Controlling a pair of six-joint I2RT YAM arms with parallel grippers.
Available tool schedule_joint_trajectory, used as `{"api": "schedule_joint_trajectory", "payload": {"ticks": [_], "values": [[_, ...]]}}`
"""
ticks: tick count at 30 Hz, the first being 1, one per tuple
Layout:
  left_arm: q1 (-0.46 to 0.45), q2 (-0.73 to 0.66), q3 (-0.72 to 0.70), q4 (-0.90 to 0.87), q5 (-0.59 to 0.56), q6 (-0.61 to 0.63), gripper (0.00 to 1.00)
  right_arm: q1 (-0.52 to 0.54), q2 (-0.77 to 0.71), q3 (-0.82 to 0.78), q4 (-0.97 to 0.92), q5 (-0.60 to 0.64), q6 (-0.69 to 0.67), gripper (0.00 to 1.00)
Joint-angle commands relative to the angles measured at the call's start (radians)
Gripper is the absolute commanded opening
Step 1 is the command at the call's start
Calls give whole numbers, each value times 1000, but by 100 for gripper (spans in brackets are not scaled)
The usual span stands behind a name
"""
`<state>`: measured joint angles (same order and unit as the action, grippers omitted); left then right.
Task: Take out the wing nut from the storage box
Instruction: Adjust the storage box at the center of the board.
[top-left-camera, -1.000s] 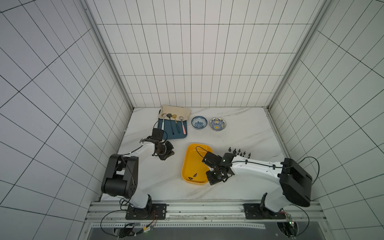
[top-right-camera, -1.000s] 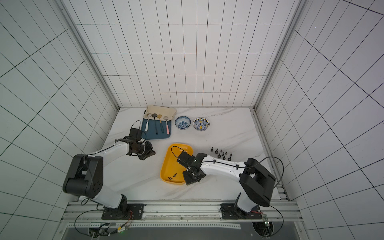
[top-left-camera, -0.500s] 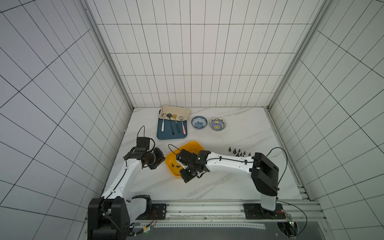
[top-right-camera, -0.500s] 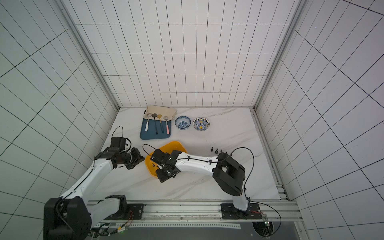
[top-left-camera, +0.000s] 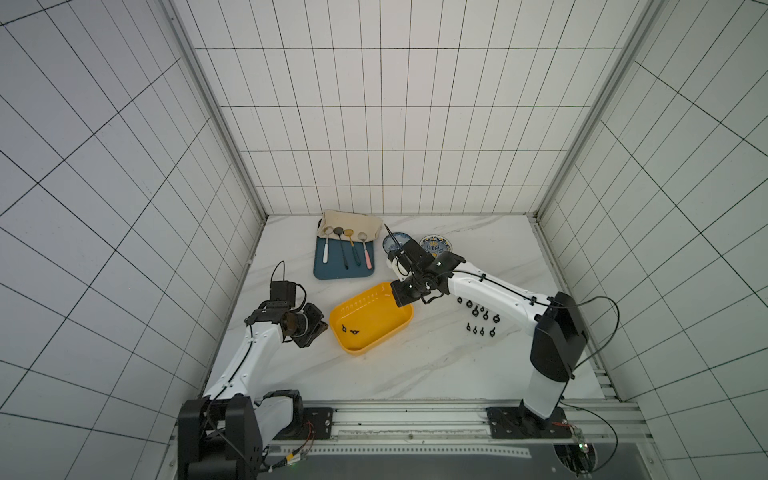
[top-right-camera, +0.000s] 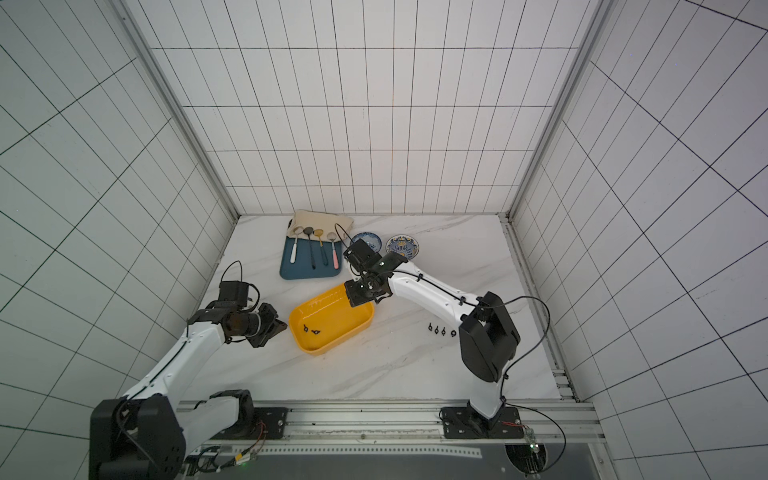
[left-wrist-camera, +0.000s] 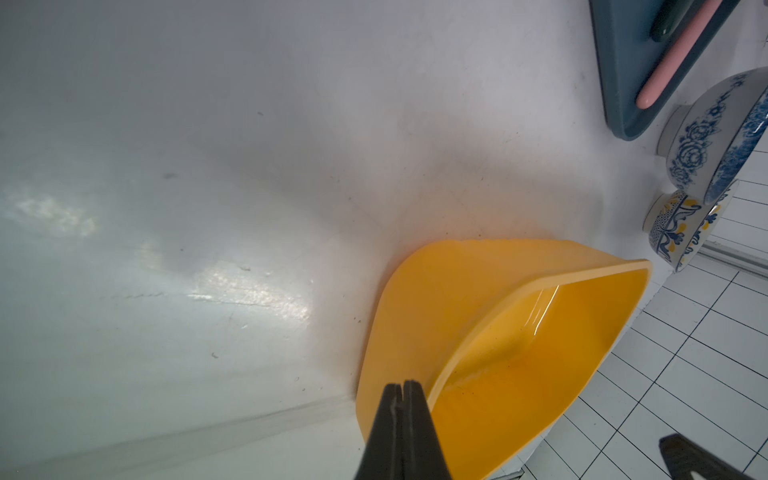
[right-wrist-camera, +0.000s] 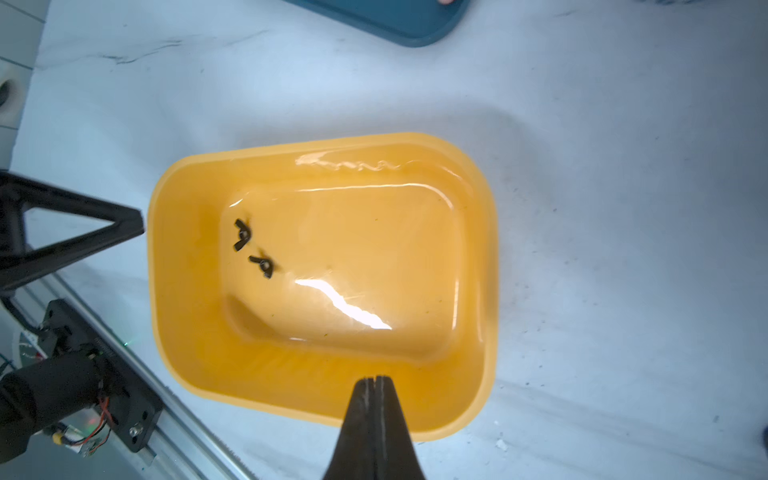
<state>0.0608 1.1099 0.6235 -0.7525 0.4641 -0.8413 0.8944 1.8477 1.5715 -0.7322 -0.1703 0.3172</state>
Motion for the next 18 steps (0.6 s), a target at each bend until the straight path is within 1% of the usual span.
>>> {"api": "schedule_joint_trajectory", "payload": {"ticks": [1, 3, 7, 14, 18], "values": [[4, 9, -8, 19, 4, 7, 0, -21, 72, 85, -56, -7, -72, 0], [4, -3, -9, 15, 2, 10, 0, -32, 97, 123, -49, 3, -81, 0], [4, -26, -15, 10, 2, 13, 0, -45, 154, 201, -44, -16, -81, 0], [4, -19, -38, 0, -4, 16, 0, -50, 305, 346, -76, -40, -87, 0], [4, -6, -40, 5, 0, 19, 0, -52, 351, 402, -76, -38, -87, 0]]}}
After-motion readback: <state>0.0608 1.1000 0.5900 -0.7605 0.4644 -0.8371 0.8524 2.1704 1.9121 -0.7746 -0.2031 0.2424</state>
